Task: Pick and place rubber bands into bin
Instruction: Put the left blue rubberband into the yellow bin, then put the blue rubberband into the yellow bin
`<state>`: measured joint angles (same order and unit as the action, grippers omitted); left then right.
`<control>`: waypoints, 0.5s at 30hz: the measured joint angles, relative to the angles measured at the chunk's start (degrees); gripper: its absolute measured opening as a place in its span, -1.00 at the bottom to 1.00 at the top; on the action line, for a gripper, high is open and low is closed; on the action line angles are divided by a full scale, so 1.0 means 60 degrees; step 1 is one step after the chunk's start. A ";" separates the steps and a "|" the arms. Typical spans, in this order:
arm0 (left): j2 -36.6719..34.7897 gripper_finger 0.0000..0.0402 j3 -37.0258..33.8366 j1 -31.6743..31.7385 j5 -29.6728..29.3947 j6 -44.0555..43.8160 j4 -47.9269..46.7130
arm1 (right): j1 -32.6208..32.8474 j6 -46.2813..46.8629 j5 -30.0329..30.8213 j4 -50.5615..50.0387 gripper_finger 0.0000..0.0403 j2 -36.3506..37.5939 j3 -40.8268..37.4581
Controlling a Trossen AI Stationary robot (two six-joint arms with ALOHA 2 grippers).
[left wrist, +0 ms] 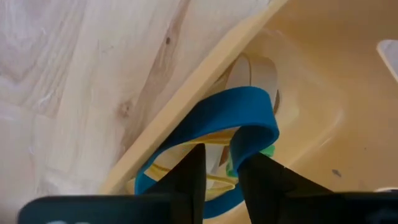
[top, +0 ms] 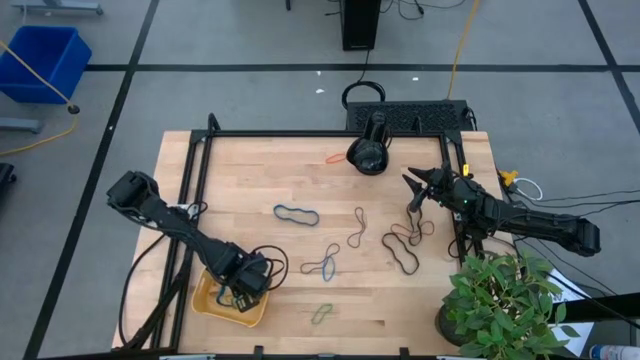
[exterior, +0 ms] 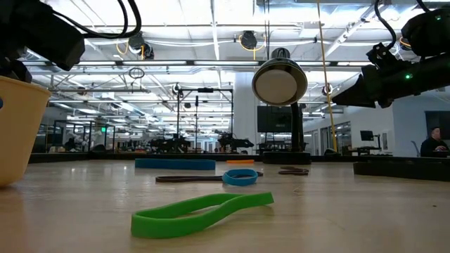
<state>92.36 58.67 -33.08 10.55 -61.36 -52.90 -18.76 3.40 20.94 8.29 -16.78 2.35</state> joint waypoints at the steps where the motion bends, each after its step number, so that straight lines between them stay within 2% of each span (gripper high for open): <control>1: 0.0000 -0.45 0.0000 0.0002 0.0003 -0.0001 -0.0019 | 0.0000 0.0000 -0.0002 0.0000 -0.35 0.0001 0.0000; 8: -0.0091 0.00 0.0000 0.0004 0.0607 0.0458 -0.0019 | -0.0001 0.0000 0.0000 0.0000 -0.35 -0.0002 0.0000; 15: -0.1318 0.20 0.0000 0.0000 0.0518 0.0491 0.0041 | 0.0000 0.0000 -0.0002 0.0002 -0.35 -0.0001 -0.0002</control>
<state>84.45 58.67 -33.08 13.65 -58.42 -52.65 -18.76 3.40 20.93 8.30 -16.78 2.34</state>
